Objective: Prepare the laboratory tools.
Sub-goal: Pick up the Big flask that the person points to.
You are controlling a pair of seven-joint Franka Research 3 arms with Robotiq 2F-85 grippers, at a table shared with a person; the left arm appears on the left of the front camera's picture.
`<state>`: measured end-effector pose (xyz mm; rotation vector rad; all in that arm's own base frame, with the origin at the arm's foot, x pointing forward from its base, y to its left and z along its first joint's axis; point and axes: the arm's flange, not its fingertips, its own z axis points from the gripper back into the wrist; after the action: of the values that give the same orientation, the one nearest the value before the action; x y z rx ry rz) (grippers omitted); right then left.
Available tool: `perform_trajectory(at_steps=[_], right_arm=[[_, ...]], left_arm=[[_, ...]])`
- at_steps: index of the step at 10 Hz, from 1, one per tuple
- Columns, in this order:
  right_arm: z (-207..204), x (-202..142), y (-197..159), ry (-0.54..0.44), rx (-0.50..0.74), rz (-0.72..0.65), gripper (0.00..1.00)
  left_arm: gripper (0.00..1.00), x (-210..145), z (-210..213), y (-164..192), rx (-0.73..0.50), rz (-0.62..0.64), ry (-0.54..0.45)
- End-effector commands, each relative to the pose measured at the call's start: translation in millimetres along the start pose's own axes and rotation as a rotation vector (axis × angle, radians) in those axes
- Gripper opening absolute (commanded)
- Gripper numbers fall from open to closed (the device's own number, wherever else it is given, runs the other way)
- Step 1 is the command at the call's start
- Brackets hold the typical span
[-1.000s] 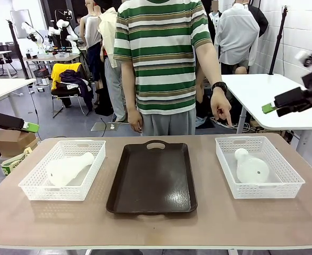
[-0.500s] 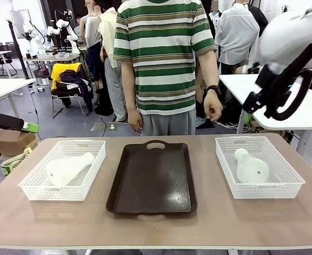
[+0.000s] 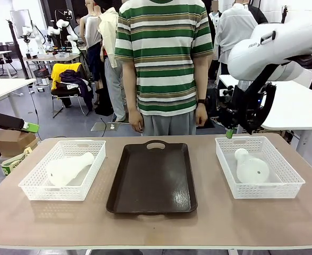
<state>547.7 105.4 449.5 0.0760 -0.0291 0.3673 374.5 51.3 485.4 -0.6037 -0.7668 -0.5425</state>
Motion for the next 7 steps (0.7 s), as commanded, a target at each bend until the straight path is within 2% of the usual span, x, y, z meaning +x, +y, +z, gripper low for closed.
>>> perform_trajectory(at_steps=[1, 2, 3, 4, 7], right_arm=[[-9.7, 10.7, -3.0, 0.056, -0.048, -0.064, 1.0], [-15.7, 11.5, -6.0, 0.061, -0.134, -0.066, 1.0], [-20.3, 7.9, -9.5, 0.032, -0.057, -0.069, 1.0], [-30.2, 7.7, -17.5, 0.026, -0.031, -0.061, 1.0], [-48.8, 15.2, -41.8, 0.017, -0.029, -0.073, 1.0]], left_arm=[[1.0, -0.8, -0.8, 2.8, -0.017, -0.018, -0.025], [1.0, -0.8, -0.8, 2.8, -0.017, -0.018, -0.025], [1.0, -0.8, -0.8, 2.8, -0.017, -0.018, -0.025], [1.0, -0.8, -0.8, 2.8, -0.017, -0.018, -0.025], [1.0, -0.8, -0.8, 2.8, -0.017, -0.018, -0.025]])
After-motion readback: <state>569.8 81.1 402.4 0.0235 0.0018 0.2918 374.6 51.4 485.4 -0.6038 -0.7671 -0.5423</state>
